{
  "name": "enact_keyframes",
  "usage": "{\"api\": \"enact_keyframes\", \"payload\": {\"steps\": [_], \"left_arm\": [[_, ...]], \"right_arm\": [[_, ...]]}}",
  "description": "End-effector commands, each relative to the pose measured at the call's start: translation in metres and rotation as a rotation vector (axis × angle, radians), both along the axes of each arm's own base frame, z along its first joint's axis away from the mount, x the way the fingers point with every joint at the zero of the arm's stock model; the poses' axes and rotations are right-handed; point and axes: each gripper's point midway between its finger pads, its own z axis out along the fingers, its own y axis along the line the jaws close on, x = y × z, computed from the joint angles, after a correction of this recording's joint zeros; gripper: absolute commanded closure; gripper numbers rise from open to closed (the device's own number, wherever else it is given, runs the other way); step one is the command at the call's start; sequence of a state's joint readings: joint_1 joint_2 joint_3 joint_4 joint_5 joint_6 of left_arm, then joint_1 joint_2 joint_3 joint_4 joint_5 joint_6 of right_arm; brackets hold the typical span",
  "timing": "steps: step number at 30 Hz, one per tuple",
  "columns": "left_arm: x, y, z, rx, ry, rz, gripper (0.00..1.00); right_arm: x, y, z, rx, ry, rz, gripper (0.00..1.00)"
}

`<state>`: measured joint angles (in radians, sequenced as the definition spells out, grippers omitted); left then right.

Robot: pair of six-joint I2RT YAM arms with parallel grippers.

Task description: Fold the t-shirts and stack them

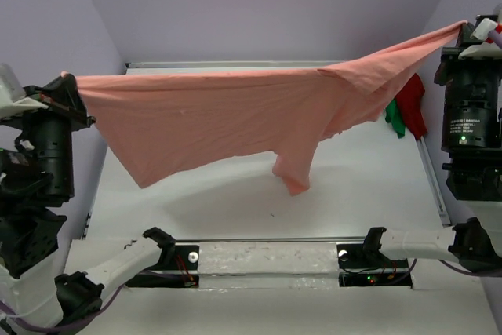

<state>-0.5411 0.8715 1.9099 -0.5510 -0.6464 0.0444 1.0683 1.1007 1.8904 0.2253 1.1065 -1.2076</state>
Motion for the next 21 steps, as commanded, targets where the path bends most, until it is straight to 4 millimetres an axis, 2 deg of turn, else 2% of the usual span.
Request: {"api": "enact_keyframes", "payload": {"steps": [1, 3, 4, 7, 12, 13, 16, 18, 19, 21], "left_arm": [[0.026, -0.012, -0.028, 0.051, 0.081, 0.024, 1.0], [0.018, -0.007, -0.013, 0.039, 0.046, 0.02, 1.0], [0.01, -0.003, 0.0, 0.03, 0.016, 0.02, 1.0], [0.003, 0.006, 0.011, 0.018, -0.005, 0.047, 1.0], [0.021, 0.0, -0.002, 0.055, 0.047, 0.083, 1.0], [0.022, -0.001, 0.0, 0.054, 0.048, 0.084, 1.0], [0.013, -0.001, 0.009, 0.027, 0.013, 0.048, 1.0], [0.014, 0.001, 0.004, 0.041, 0.018, 0.064, 1.0], [0.02, 0.002, -0.009, 0.07, 0.065, 0.097, 1.0], [0.014, -0.008, -0.004, 0.021, 0.057, 0.009, 1.0]], "right_arm": [[-0.008, -0.017, -0.014, 0.025, 0.026, -0.023, 1.0], [-0.014, -0.031, -0.006, 0.037, 0.021, -0.05, 1.0], [-0.017, -0.036, -0.002, 0.043, 0.011, -0.055, 1.0], [-0.023, -0.047, 0.007, 0.069, -0.02, -0.052, 1.0], [-0.02, -0.033, 0.017, 0.044, -0.063, -0.022, 1.0], [-0.023, -0.038, 0.021, 0.063, -0.069, -0.017, 1.0], [-0.025, -0.043, 0.016, 0.064, -0.036, -0.043, 1.0], [-0.022, -0.036, 0.012, 0.041, -0.041, -0.026, 1.0], [-0.024, -0.043, 0.012, 0.06, -0.031, -0.03, 1.0], [-0.026, -0.049, 0.009, 0.079, 0.009, -0.061, 1.0]]}}
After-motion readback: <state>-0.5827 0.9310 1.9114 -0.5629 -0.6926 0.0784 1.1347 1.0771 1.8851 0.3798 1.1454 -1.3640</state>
